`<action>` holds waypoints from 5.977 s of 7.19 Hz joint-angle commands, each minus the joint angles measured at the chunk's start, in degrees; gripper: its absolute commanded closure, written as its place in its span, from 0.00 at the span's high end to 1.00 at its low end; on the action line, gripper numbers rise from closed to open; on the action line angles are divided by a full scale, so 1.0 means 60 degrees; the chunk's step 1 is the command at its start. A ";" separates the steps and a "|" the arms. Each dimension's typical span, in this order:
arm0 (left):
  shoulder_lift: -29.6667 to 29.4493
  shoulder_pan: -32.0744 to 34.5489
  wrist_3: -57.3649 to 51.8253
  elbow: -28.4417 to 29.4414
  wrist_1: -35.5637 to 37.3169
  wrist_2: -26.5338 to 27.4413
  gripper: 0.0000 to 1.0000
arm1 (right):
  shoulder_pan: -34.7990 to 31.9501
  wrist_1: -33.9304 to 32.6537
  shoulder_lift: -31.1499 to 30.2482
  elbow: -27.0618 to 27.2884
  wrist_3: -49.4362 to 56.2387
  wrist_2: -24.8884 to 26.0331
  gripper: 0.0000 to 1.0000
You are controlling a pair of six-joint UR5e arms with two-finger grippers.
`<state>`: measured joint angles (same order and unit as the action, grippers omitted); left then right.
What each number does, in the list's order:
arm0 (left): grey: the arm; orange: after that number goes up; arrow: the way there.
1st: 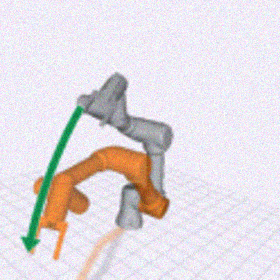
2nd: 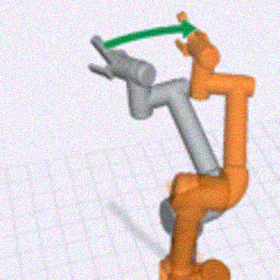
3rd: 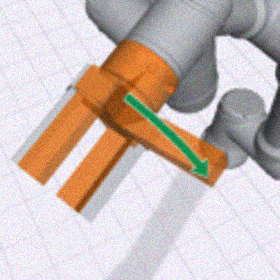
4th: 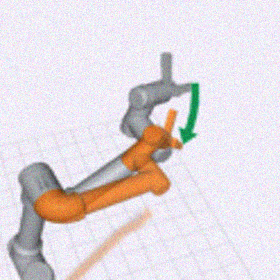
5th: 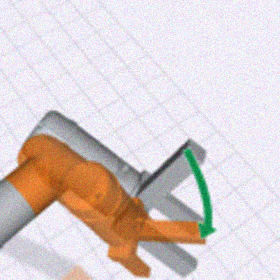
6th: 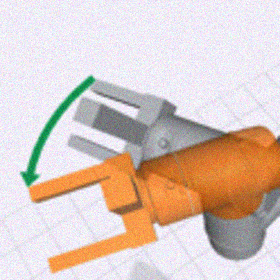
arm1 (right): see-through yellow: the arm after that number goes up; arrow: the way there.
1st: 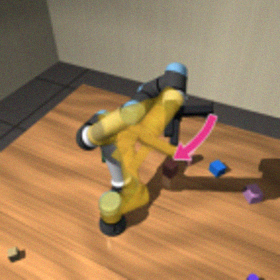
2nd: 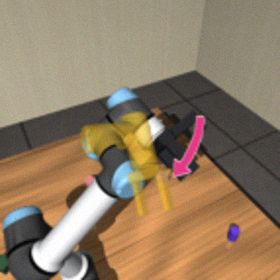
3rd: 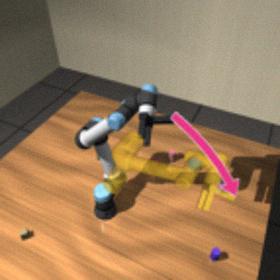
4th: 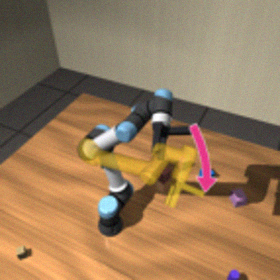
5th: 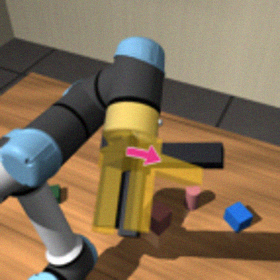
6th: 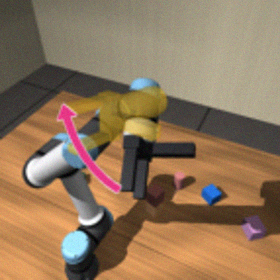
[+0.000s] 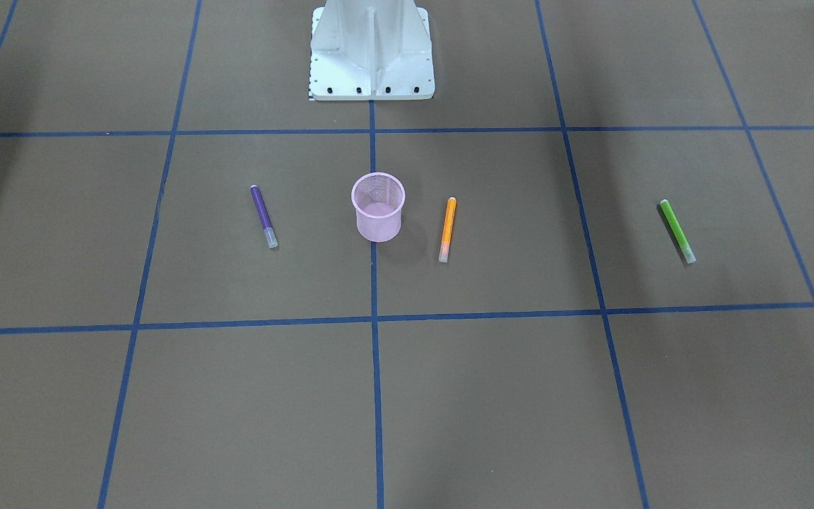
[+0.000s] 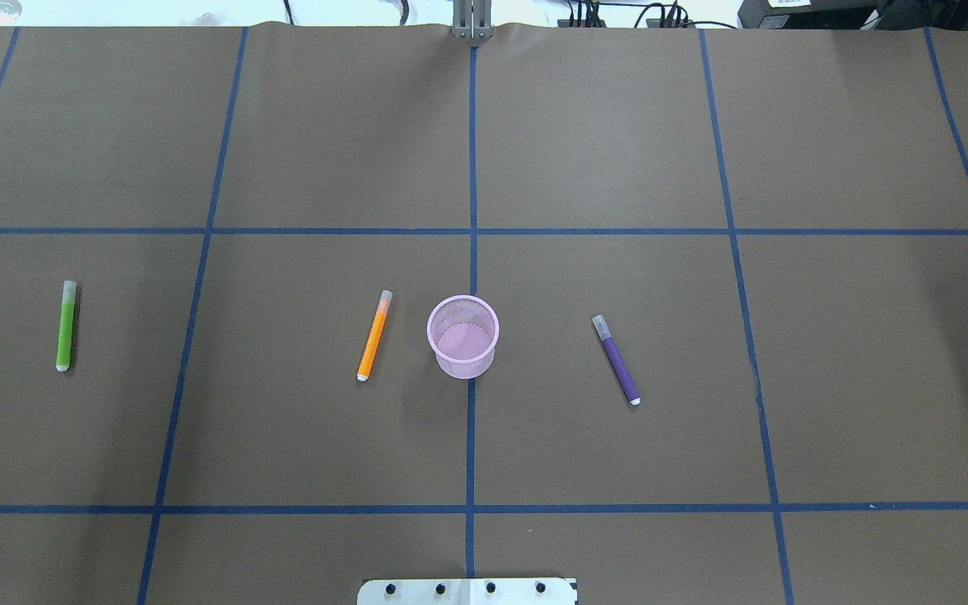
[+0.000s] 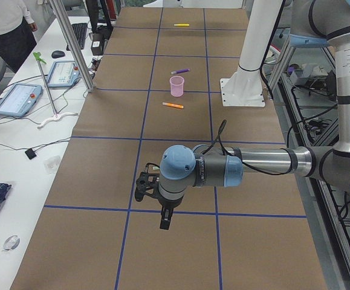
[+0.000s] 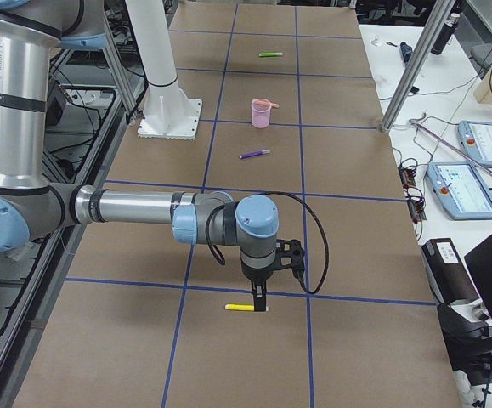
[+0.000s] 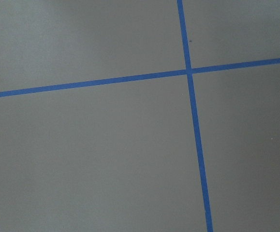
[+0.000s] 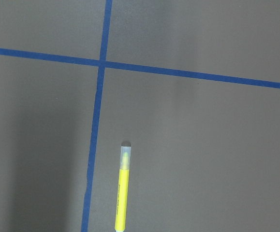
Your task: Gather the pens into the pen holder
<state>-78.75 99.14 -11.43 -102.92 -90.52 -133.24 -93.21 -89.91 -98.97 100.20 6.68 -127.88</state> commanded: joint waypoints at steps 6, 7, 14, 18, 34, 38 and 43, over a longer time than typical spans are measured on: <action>-0.0014 -0.0015 0.0059 -0.0175 -0.0016 -0.0189 1.00 | 0.0008 0.0218 0.0102 0.0204 -0.0073 0.0000 1.00; -0.0231 -0.0029 0.0073 -0.0321 -0.0045 -0.0190 1.00 | 0.0008 0.1148 0.0088 0.0205 -0.0088 0.0000 1.00; -0.0702 -0.0088 0.0059 -0.0264 -0.2257 -0.0205 1.00 | 0.0562 0.2461 -0.0044 -0.0262 -0.0465 -0.1173 1.00; -0.0702 -0.0132 0.0044 -0.0278 -0.2329 -0.0513 1.00 | 0.2096 0.8340 -0.0396 -0.3428 -0.3870 0.0011 0.99; -0.0688 -0.0264 0.0015 -0.0264 -0.2462 -0.0630 1.00 | 0.3787 1.0342 -0.0381 -0.4689 -0.5625 0.1172 0.00; -0.0688 -0.0279 0.0000 -0.0264 -0.3130 -0.0965 1.00 | 0.3816 1.0401 0.0230 -0.2337 -0.5771 0.1114 0.00; -0.1097 -0.0952 0.0806 -0.0250 -0.3920 -0.1744 1.00 | 0.6271 1.0400 0.3598 -0.1642 -0.6780 0.1999 0.00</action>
<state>-84.51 94.17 -7.79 -104.65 -111.02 -143.20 -59.64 -27.49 -82.00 89.34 -31.83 -119.78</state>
